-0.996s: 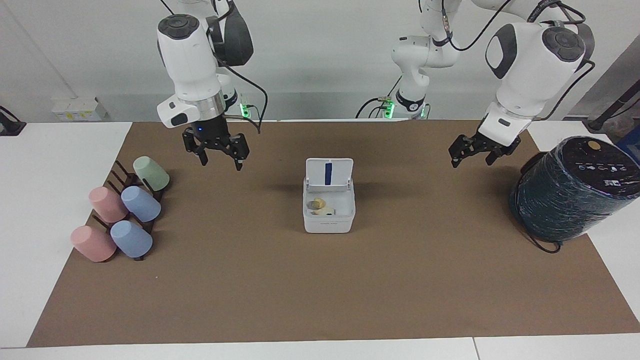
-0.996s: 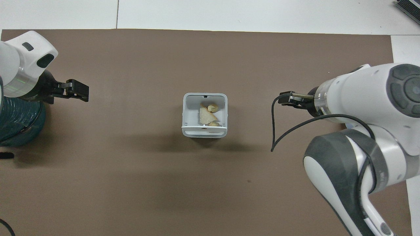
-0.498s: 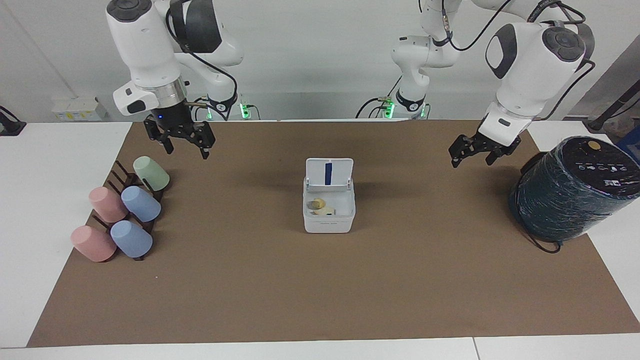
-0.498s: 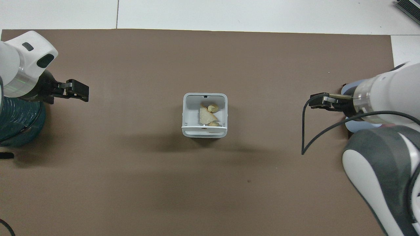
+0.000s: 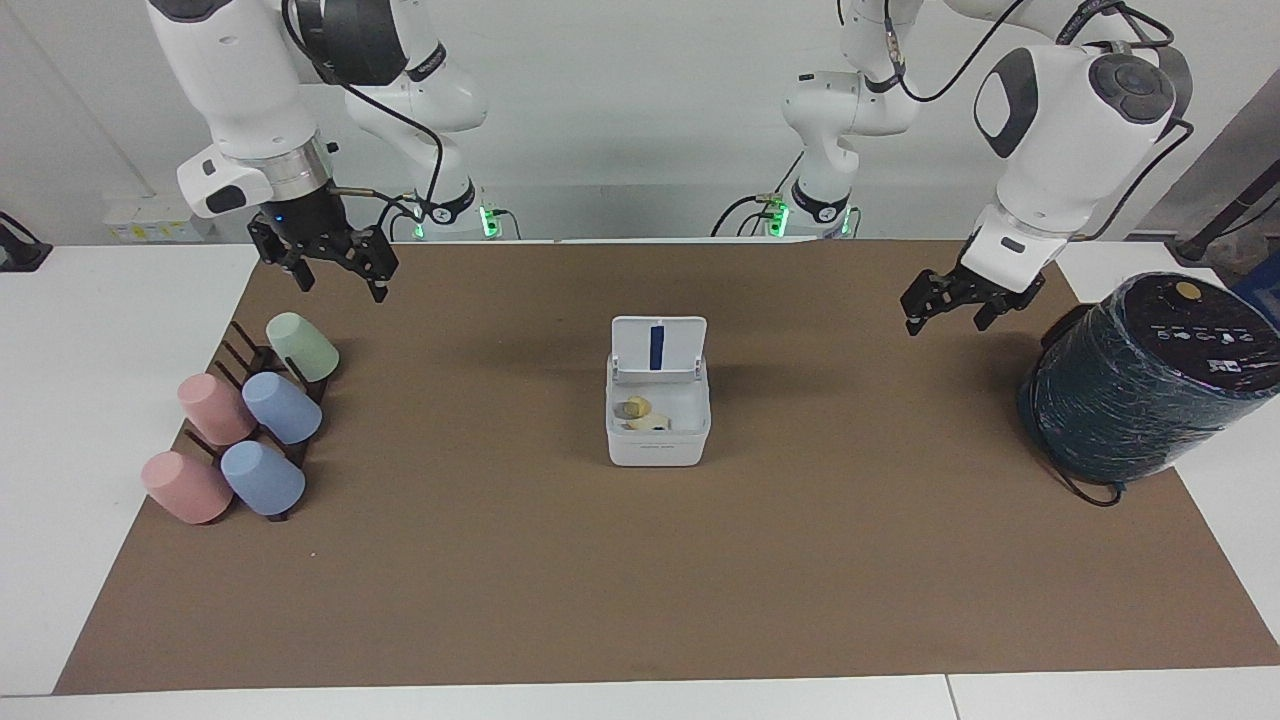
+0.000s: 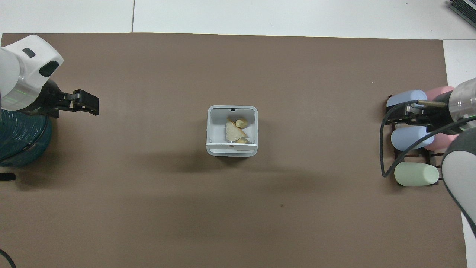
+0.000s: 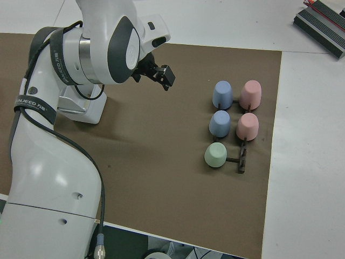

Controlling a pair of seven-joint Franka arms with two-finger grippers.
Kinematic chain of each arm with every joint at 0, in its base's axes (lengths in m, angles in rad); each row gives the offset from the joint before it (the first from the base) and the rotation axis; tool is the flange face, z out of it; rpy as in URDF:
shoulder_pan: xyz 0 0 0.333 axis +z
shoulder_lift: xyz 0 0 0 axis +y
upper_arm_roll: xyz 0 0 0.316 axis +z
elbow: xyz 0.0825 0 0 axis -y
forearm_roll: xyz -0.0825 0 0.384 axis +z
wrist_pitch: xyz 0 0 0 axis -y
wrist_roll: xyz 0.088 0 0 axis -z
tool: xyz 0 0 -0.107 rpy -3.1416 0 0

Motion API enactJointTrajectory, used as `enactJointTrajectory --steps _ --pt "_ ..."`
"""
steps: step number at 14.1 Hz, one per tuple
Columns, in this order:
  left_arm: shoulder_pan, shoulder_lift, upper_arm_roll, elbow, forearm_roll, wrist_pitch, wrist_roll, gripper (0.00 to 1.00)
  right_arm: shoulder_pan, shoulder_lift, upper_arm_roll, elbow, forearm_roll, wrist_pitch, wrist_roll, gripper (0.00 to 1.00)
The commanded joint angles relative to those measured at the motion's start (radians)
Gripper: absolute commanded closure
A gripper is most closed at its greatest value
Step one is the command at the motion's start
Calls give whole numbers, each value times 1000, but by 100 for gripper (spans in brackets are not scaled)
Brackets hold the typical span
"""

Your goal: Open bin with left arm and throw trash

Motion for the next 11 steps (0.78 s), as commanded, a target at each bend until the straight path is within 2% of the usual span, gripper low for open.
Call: enactJointTrajectory --steps 1,5,11 --pt "4 -30 -1 -38 15 24 4 0 8 28 -14 41 -10 -30 -18 0" --pt "4 -30 -1 -38 15 24 4 0 8 38 -20 58 8 -38 -18 0" --pt "4 -30 -1 -38 15 24 3 0 17 26 -17 22 8 -49 -18 0"
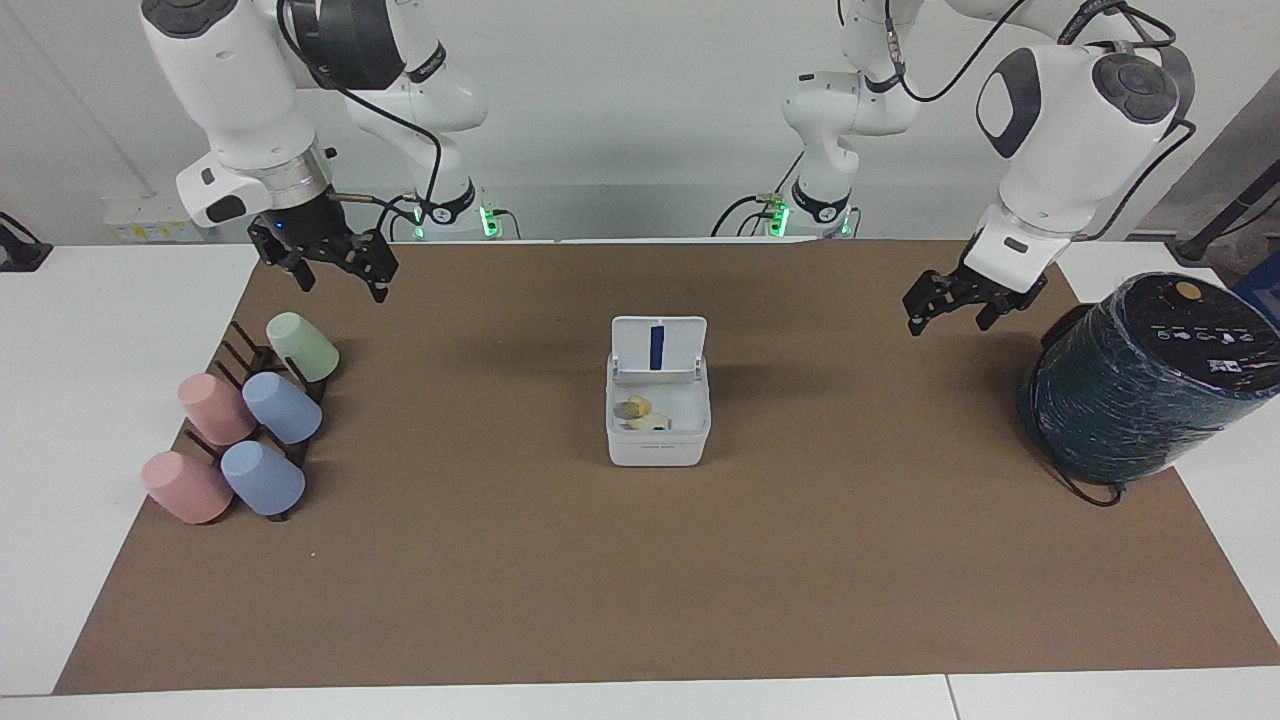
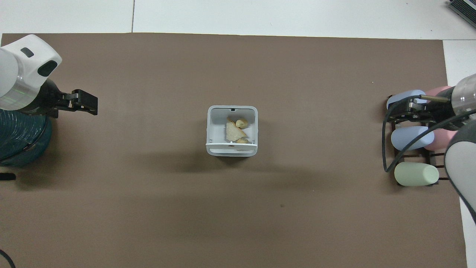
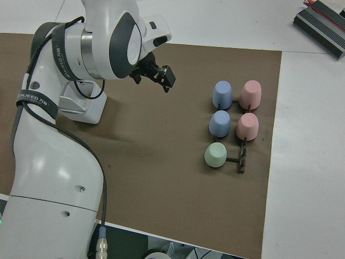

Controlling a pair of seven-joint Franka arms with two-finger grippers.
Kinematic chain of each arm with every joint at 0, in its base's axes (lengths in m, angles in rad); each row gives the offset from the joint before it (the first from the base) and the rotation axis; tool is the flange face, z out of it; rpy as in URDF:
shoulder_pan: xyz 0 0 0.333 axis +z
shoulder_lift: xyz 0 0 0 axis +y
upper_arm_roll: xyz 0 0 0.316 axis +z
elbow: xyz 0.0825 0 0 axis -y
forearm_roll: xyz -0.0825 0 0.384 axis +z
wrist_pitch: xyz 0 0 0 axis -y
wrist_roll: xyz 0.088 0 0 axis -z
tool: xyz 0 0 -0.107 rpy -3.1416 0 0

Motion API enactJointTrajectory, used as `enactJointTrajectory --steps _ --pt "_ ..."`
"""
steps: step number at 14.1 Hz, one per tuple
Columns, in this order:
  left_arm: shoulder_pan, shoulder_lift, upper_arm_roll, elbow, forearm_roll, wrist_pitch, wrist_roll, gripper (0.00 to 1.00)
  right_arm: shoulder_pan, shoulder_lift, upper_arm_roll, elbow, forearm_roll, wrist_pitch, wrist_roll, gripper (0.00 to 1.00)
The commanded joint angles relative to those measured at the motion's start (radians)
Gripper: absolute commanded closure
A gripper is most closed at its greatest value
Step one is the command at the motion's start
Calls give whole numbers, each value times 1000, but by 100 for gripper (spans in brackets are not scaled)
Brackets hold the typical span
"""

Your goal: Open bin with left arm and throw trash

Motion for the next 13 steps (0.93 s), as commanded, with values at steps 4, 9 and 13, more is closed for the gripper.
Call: enactJointTrajectory --steps 4,9,13 --pt "1 -32 -1 -38 15 21 1 0 6 -1 -8 -20 8 0 -79 0" --pt "1 -32 -1 -38 15 23 3 0 9 -8 0 -36 8 36 -90 0" --pt "2 -32 -1 -36 15 25 6 0 9 -11 0 -52 8 43 -89 0"
